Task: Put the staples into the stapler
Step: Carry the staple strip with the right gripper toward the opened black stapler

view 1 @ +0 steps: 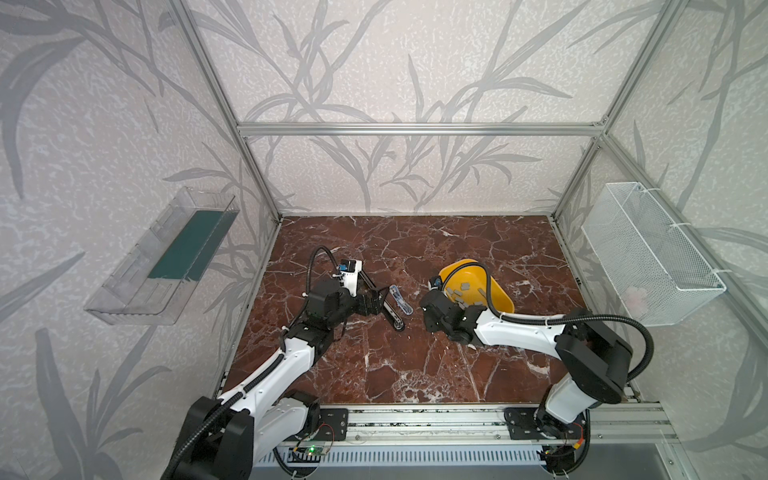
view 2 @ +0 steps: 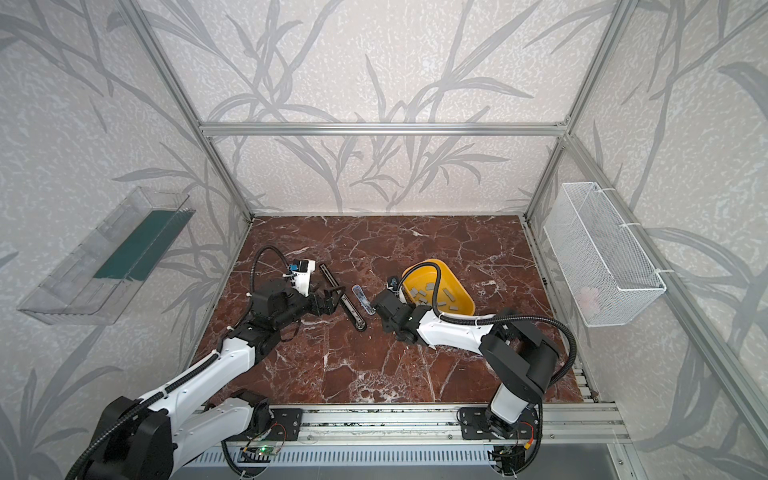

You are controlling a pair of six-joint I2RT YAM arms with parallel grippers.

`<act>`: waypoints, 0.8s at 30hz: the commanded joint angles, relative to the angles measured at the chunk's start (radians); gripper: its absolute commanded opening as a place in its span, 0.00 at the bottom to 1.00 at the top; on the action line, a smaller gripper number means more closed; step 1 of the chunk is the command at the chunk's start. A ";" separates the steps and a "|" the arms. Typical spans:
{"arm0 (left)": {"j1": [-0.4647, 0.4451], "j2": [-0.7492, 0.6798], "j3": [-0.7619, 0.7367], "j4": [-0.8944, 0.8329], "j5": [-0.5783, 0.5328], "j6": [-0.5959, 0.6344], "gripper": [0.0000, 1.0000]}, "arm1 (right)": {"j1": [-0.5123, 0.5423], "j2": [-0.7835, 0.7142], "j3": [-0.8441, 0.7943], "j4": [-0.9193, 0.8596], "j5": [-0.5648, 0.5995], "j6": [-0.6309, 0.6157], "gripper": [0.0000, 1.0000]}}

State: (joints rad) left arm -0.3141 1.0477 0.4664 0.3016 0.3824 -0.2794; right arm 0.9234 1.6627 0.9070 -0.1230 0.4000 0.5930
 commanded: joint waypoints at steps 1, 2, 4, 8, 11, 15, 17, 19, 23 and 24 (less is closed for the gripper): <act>0.001 -0.009 -0.007 0.005 -0.006 0.017 0.99 | 0.005 0.017 0.036 -0.014 0.012 -0.013 0.07; 0.001 -0.011 -0.008 0.005 -0.006 0.017 0.99 | 0.004 0.021 0.038 -0.015 0.010 -0.014 0.07; 0.001 -0.014 -0.009 0.004 -0.007 0.016 0.99 | 0.004 0.029 0.040 -0.014 0.010 -0.015 0.07; 0.001 -0.024 -0.014 0.006 -0.008 0.015 0.99 | 0.004 0.038 0.043 -0.013 0.007 -0.016 0.07; 0.001 -0.027 -0.015 0.007 -0.010 0.016 0.99 | 0.005 0.039 0.040 -0.012 0.008 -0.015 0.07; 0.001 -0.028 -0.018 0.012 -0.008 0.015 0.99 | 0.005 0.039 0.038 -0.012 0.007 -0.011 0.07; 0.001 -0.029 -0.018 0.011 -0.008 0.016 0.99 | 0.005 0.038 0.036 -0.010 0.004 -0.009 0.07; 0.001 -0.030 -0.020 0.011 -0.010 0.015 0.99 | 0.005 0.039 0.036 -0.007 0.002 -0.007 0.07; 0.001 -0.034 -0.021 0.013 -0.010 0.015 0.99 | 0.006 0.071 0.036 -0.007 0.000 -0.007 0.07; 0.001 -0.035 -0.022 0.017 -0.012 0.015 0.99 | 0.006 0.073 0.036 -0.007 0.002 -0.007 0.07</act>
State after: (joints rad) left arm -0.3141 1.0348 0.4549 0.3027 0.3820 -0.2794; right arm 0.9237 1.7237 0.9272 -0.1238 0.3985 0.5823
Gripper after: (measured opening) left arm 0.992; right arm 0.138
